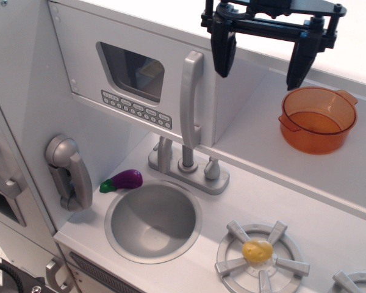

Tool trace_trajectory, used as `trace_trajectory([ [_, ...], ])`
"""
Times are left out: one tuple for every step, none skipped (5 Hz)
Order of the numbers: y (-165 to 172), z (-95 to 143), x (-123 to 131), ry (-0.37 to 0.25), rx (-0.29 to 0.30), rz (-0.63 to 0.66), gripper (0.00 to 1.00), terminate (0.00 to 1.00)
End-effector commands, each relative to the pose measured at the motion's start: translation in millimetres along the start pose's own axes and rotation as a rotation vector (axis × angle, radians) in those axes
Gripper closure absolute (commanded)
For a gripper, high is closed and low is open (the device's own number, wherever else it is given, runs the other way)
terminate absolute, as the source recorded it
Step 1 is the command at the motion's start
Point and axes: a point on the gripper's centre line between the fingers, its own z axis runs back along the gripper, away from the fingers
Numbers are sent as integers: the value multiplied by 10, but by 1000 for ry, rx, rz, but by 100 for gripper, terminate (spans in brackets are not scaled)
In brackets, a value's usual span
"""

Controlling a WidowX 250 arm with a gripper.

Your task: Open microwave

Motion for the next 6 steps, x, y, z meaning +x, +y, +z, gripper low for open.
trace_trajectory([
  [0,0,0,0,0,0,0,0],
  [314,-123,-57,-53,1,-76,0,0],
  [550,-312,-143,-94,-12,-133,0,0],
  [675,-364,-124,-165,-36,-161,0,0],
  [681,-466,-32,-282,-57,-184,0,0],
  [551,-541,52,-367,-63,-168,0,0],
])
